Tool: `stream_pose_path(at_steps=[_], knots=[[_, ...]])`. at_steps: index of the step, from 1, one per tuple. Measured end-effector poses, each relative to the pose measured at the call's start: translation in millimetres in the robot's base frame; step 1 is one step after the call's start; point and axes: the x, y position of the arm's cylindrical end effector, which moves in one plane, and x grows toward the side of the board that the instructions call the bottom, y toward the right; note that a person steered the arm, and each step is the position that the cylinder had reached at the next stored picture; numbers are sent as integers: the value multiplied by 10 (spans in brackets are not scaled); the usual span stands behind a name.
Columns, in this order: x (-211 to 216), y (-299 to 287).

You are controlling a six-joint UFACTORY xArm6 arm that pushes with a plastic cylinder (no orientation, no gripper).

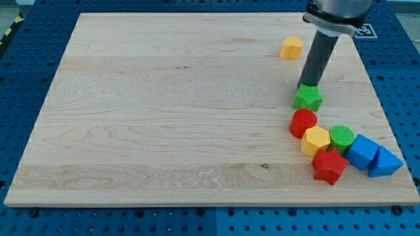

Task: Move the yellow heart closer to the group of blocks

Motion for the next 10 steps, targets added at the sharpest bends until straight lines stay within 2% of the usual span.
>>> stream_pose_path(at_steps=[2, 3, 4, 5, 6, 7, 10], knots=[[395, 0], [416, -1], [130, -272], [-497, -581], [-1305, -763], [-1497, -804], [-1286, -228]])
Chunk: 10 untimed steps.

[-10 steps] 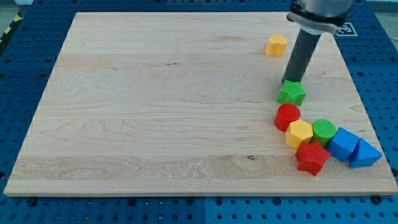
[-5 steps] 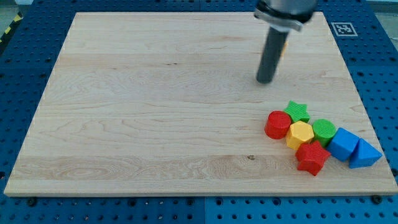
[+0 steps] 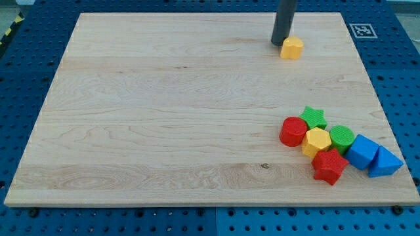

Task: Move the yellow heart closer to the group of blocks

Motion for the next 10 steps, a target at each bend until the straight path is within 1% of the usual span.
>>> stream_pose_path(at_steps=[2, 4, 5, 6, 7, 8, 10], knots=[[208, 146], [227, 211], [100, 358], [196, 359], [420, 409], [568, 538], [813, 557]])
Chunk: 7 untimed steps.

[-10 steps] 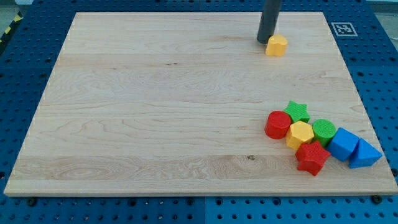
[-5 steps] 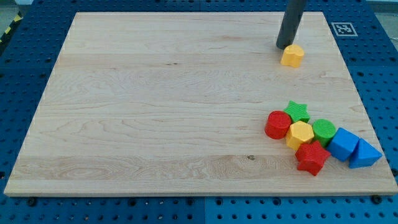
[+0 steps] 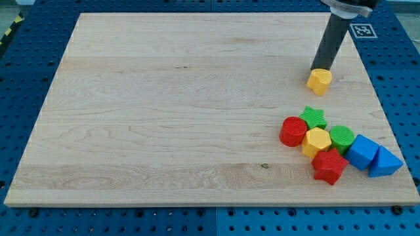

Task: Move the yellow heart closer to the group of blocks

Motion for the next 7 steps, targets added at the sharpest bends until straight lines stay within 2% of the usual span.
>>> stream_pose_path(at_steps=[3, 5, 6, 7], knots=[[356, 0], [351, -364], [446, -364], [710, -364]])
